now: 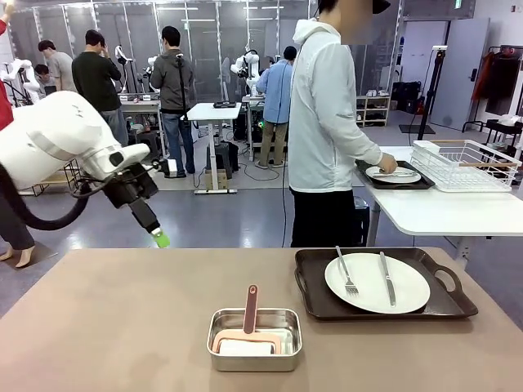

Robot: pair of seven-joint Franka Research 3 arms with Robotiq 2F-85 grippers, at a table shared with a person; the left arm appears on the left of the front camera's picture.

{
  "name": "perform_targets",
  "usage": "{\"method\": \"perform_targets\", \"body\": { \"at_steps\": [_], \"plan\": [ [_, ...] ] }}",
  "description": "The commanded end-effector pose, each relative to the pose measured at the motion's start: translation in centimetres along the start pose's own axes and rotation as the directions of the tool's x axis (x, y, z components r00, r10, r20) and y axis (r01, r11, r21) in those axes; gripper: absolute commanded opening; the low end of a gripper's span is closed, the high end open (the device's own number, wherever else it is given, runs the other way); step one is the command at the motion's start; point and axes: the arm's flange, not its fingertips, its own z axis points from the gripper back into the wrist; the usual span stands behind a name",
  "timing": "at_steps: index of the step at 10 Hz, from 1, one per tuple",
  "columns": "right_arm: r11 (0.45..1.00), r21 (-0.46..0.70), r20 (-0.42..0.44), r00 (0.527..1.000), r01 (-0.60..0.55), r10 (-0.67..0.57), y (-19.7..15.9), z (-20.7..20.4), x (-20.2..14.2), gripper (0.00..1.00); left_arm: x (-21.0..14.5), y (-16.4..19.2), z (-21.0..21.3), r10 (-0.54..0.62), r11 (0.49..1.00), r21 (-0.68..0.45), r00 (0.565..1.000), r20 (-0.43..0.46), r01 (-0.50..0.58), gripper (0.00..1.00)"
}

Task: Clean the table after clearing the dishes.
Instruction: When the left (or right) Handle tray is removed, use the left hand (or right hand) to clean the left (or right) side of the table with the Lint Roller.

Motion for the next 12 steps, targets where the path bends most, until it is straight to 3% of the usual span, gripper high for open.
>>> {"method": "perform_targets", "body": {
  "at_steps": [1,6,10,12],
  "plan": [
    [1.0,0.002,-0.001,1.0,-0.003,0.003,0.3,0.1,-0.2,1.0,4.2,3.2,-1.5,-0.05,0.996,-0.077,0.993,-0.11,0.042,1.0],
    [1.0,0.002,-0.001,1.0,-0.003,0.003,0.3,0.1,-0.2,1.0,13.6,6.2,-9.2,-0.112,0.986,-0.154,0.926,-0.361,0.059,1.0],
    [1.0,0.002,-0.001,1.0,-0.003,0.003,0.3,0.1,-0.2,1.0,16.1,7.3,-13.9,-0.166,0.969,-0.242,0.879,-0.447,0.06,1.0],
    [1.0,0.002,-0.001,1.0,-0.003,0.003,0.3,0.1,-0.2,1.0,16.7,7.7,-16.3,-0.22,0.938,-0.343,0.859,-0.462,0.056,1.0]
  ]
}}
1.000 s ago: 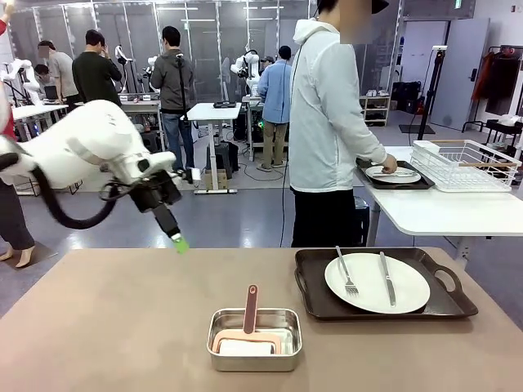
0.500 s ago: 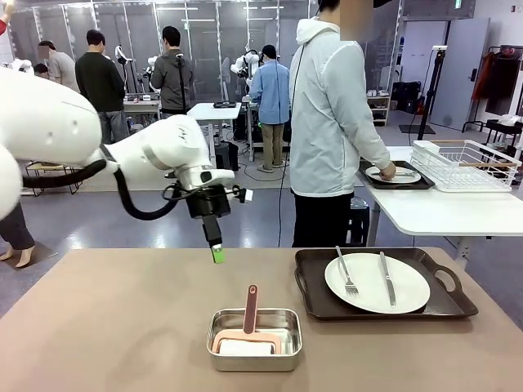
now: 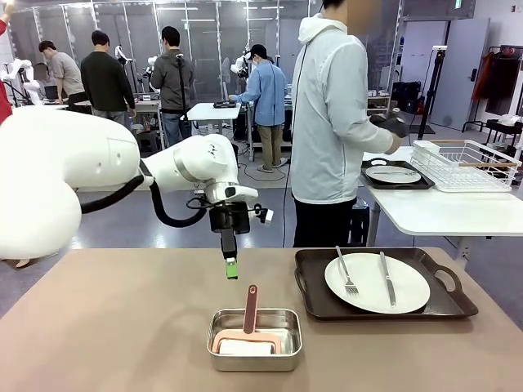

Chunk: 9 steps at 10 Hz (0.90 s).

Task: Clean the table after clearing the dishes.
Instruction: When the left (or right) Handle tray is removed, use the left hand (or right hand) to clean the left (or right) side of the table with the Lint Roller.

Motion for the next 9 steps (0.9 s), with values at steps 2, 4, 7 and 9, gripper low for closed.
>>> {"method": "perform_targets", "body": {
  "at_steps": [2,4,7,9],
  "plan": [
    [1.0,0.002,0.0,1.0,-0.003,0.003,0.3,0.1,-0.2,1.0,2.2,1.3,0.5,-0.061,0.995,-0.083,0.997,-0.046,0.057,1.0],
    [1.0,0.002,0.0,1.0,-0.003,0.003,0.3,0.1,-0.2,1.0,3.4,1.2,-0.7,-0.09,0.99,-0.117,0.994,-0.058,0.083,1.0],
    [1.0,0.002,0.0,1.0,-0.003,0.003,0.3,0.1,-0.2,1.0,4.7,0.9,-2.1,-0.078,0.991,-0.118,0.995,-0.065,0.07,1.0],
    [1.0,0.002,0.0,1.0,-0.003,0.003,0.3,0.1,-0.2,1.0,5.5,0.9,-2.8,-0.1,0.986,-0.141,0.992,-0.08,0.088,1.0]
  ]
}}
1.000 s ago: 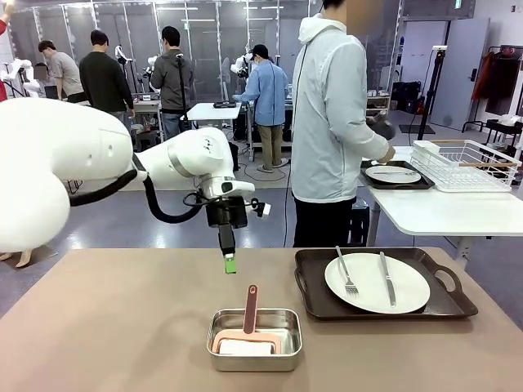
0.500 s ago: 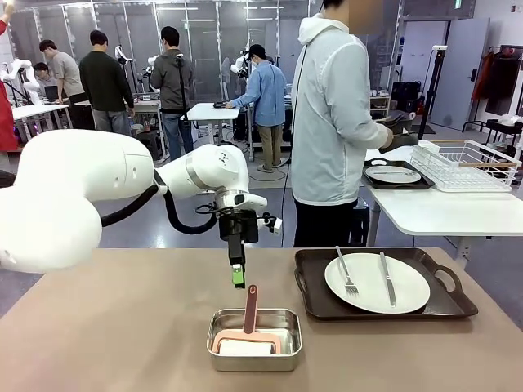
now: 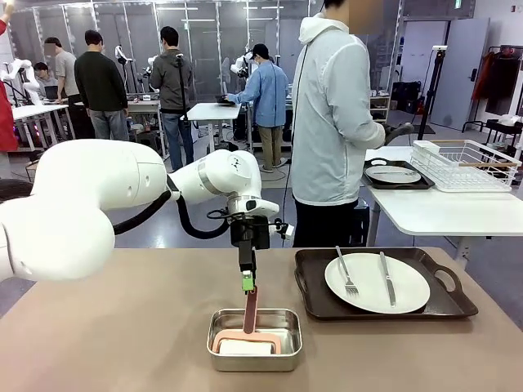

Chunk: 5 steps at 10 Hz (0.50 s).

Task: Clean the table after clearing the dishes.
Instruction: When the left (or right) Handle tray is removed, use the left hand (or right hand) to clean the left (or right) side of the table with the Lint Roller.

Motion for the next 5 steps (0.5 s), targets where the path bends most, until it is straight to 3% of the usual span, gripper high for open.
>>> {"method": "perform_targets", "body": {
  "at_steps": [1,5],
  "plan": [
    [1.0,0.002,-0.001,1.0,-0.003,0.003,0.28,0.13,-0.17,1.0,1.05,0.75,0.86,-0.004,0.999,-0.044,1.0,-0.021,0.003,1.0],
    [1.0,0.002,-0.001,1.0,-0.003,0.003,0.28,0.13,-0.17,1.0,1.42,0.91,0.36,-0.01,0.996,-0.092,0.999,-0.034,0.007,1.0]
  ]
}}
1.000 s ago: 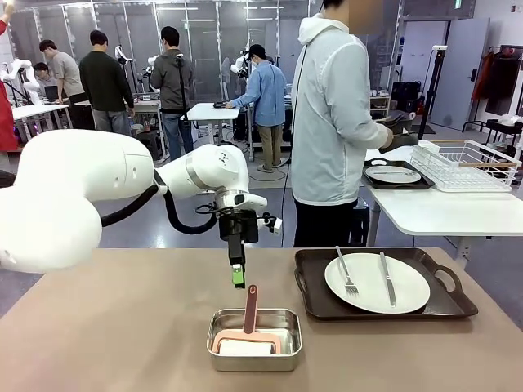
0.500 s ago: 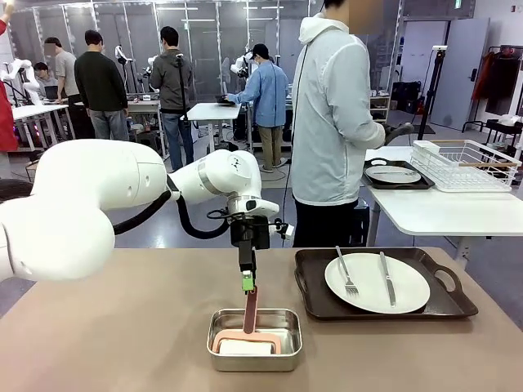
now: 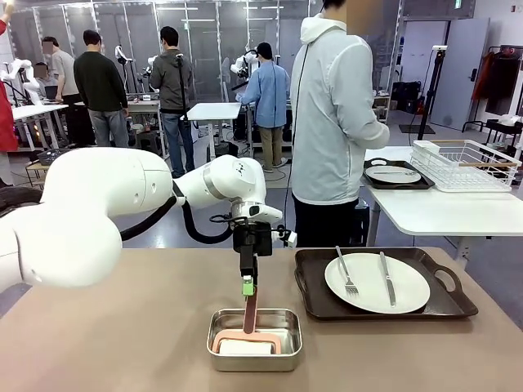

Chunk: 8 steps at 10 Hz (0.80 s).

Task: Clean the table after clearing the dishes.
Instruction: When the left (or right) Handle tray is removed, use the left hand (or right hand) to clean the left (or right) side of the table with the Lint Roller.

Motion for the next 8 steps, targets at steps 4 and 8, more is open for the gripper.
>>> {"method": "perform_targets", "body": {
  "at_steps": [4,8],
  "plan": [
    [1.0,0.002,-0.001,1.0,-0.003,0.003,0.28,0.13,-0.17,1.0,1.41,0.43,1.73,-0.009,0.998,-0.062,1.0,0.002,0.009,0.81],
    [1.0,0.002,-0.001,1.0,-0.003,0.003,0.28,0.13,-0.17,1.0,1.93,0.33,1.81,-0.002,0.997,-0.076,1.0,-0.007,0.001,0.46]
  ]
}}
